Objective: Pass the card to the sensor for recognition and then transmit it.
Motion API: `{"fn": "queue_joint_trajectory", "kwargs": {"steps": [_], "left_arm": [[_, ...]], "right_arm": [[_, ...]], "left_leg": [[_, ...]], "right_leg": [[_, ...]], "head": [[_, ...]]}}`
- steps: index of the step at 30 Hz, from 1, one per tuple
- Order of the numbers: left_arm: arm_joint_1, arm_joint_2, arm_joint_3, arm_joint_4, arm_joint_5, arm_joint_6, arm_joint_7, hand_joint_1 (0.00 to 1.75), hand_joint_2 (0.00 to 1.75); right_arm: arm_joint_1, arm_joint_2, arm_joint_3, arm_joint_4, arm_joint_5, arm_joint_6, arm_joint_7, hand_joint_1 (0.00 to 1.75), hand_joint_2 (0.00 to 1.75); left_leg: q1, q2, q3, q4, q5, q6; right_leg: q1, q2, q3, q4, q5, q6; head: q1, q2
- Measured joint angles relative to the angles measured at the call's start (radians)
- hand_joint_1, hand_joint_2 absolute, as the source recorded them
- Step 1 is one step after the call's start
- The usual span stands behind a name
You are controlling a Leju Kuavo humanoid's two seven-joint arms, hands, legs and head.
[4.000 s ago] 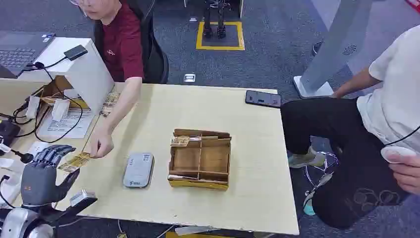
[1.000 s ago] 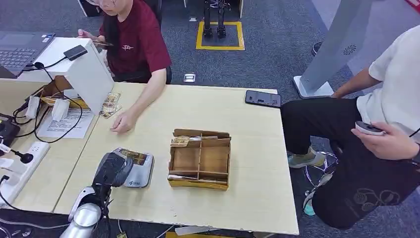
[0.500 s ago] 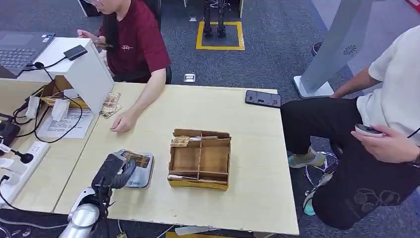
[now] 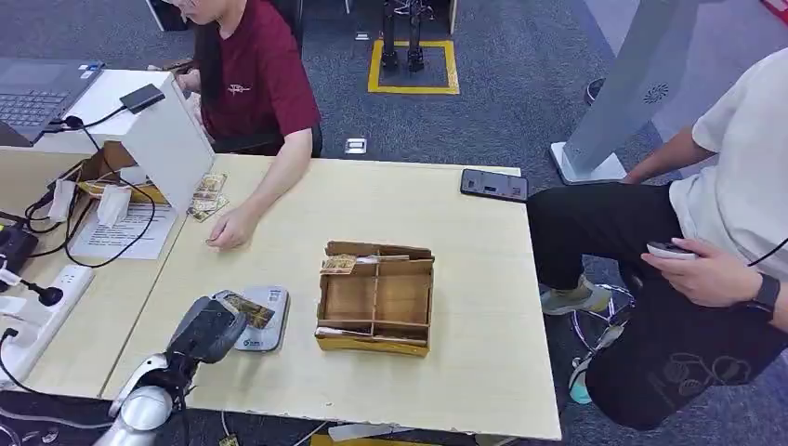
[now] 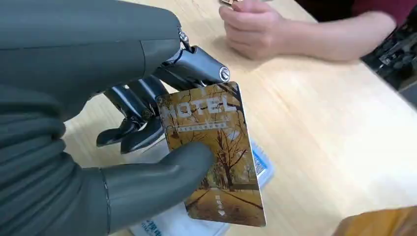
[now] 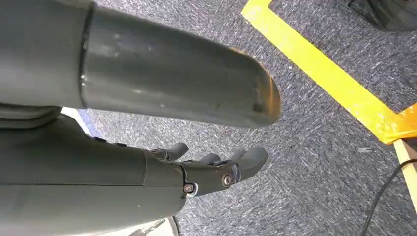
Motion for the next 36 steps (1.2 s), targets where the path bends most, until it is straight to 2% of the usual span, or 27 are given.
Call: {"fn": "queue_joint_trajectory", "kwargs": {"steps": [6, 31, 36], "left_arm": [[-0.008, -0.005, -0.032, 0.027, -0.079, 0.045, 0.012, 1.75, 1.75], [-0.013, -0.016, -0.035, 0.057, -0.124, 0.052, 0.020, 1.75, 1.75], [-0.020, -0.025, -0.041, 0.078, -0.202, 0.080, 0.043, 1.75, 1.75]], "right_arm": [[-0.005, 0.000, 0.001, 0.000, 0.001, 0.000, 0.001, 0.00, 0.00], [-0.010, 0.002, 0.002, 0.000, 0.007, 0.005, 0.003, 0.00, 0.00], [-0.012, 0.002, 0.003, 0.000, 0.010, 0.015, 0.009, 0.00, 0.00]], "left_leg": [[0.000, 0.000, 0.000, 0.000, 0.000, 0.000], [0.000, 0.000, 0.001, 0.000, 0.000, 0.000], [0.000, 0.000, 0.002, 0.000, 0.000, 0.000]], "right_leg": [[0.000, 0.000, 0.000, 0.000, 0.000, 0.000], [0.000, 0.000, 0.001, 0.000, 0.000, 0.000], [0.000, 0.000, 0.002, 0.000, 0.000, 0.000]], "head": [[0.000, 0.000], [0.000, 0.000], [0.000, 0.000]]}}
